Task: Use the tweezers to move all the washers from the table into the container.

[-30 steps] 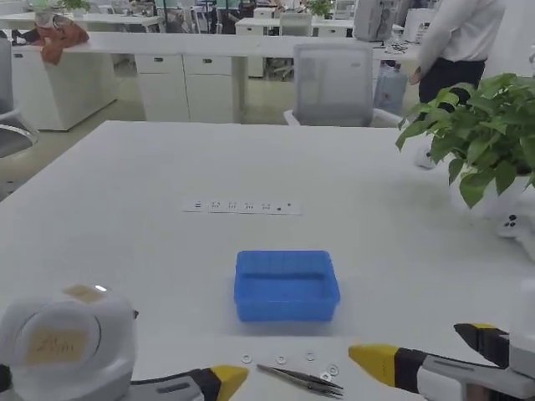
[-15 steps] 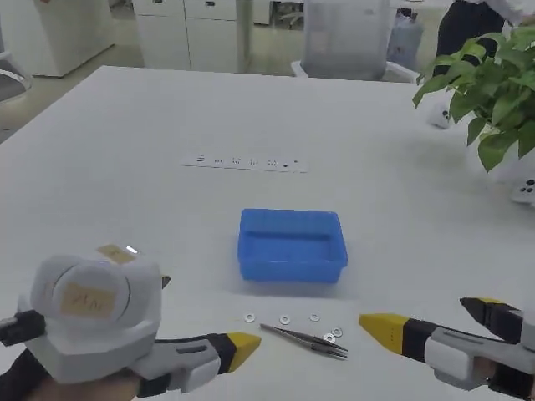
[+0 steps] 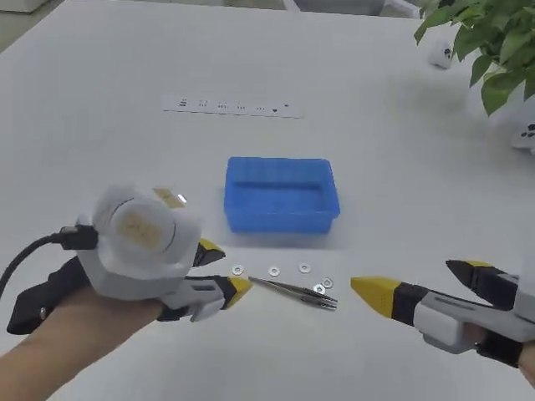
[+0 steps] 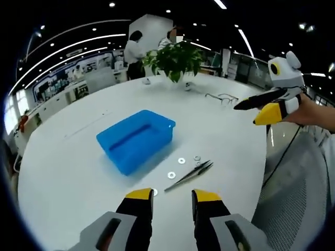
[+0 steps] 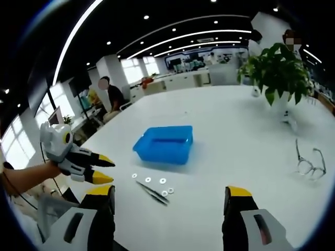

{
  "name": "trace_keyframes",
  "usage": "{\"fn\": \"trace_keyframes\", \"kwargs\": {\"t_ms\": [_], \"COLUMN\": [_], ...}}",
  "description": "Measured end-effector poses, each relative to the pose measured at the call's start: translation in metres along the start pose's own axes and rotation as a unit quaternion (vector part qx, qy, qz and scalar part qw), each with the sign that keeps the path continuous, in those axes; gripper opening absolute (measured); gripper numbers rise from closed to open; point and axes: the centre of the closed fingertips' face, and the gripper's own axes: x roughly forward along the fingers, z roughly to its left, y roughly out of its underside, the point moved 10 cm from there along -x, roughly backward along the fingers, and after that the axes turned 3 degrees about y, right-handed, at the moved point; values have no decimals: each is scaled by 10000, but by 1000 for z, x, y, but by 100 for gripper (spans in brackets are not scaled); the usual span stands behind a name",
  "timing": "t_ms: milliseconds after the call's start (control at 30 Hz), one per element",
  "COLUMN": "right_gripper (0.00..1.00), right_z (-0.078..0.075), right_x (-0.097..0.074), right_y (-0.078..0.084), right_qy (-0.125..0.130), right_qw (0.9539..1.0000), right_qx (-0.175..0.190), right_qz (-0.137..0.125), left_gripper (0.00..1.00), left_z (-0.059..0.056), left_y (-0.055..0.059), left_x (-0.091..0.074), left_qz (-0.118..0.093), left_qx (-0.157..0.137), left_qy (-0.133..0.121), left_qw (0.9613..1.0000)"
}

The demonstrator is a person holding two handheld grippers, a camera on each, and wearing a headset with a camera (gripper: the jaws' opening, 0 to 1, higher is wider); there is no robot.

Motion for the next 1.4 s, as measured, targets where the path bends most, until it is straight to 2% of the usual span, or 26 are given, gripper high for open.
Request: {"fn": "trace_keyframes", "kwargs": {"t_ms": [133,200,267,300,367,500,533,633,833,867,967,1133,1233,1300,1333,1400], "right_gripper": [84,83,82,83,83,82,82,82,82,82,82,82,82,82,82,82], "right_z": [-1,-2,-2,-2,-3,-4,-4,-4,-6,-6,-8,-8,-6,-3,-1,1], "right_x": [3,3,2,2,2,3,4,4,6,6,6,8,9,9,9,9], "right_y": [6,7,8,8,8,8,8,8,9,9,11,13,11,9,9,8], "right_qy": [29,58,87,86,89,96,83,62,21,17,27,1,-35,-68,-95,-118], "right_qw": [9999,9999,9999,9999,9999,9998,9997,9997,9997,9997,9996,9995,9996,9997,9998,9998], "right_qx": [79,75,59,73,92,169,204,228,227,238,261,244,257,211,151,59], "right_qz": [113,127,71,89,92,44,53,48,114,108,140,186,145,127,123,128], "left_gripper": [21,15,14,14,11,9,8,6,2,1,1,0,0,0,0,0], "left_z": [5,7,9,9,10,10,10,11,14,14,15,16,16,14,12,8], "left_y": [-1,-2,-3,-3,-6,-7,-6,-5,-5,-4,-3,-3,-2,-2,-3,-6], "left_x": [17,25,32,35,39,51,54,59,65,66,69,69,67,64,61,55], "left_qz": [140,186,289,490,579,819,949,1107,1351,1443,1484,1473,1477,1458,1437,1322], "left_qx": [129,146,320,463,654,897,973,1218,1478,1494,1710,1741,1946,1978,2035,2071], "left_qy": [182,298,363,417,397,581,699,722,861,928,1025,1132,1155,1149,1191,1185], "left_qw": [9997,9993,9984,9969,9954,9909,9882,9837,9759,9738,9686,9670,9628,9625,9611,9621]}}
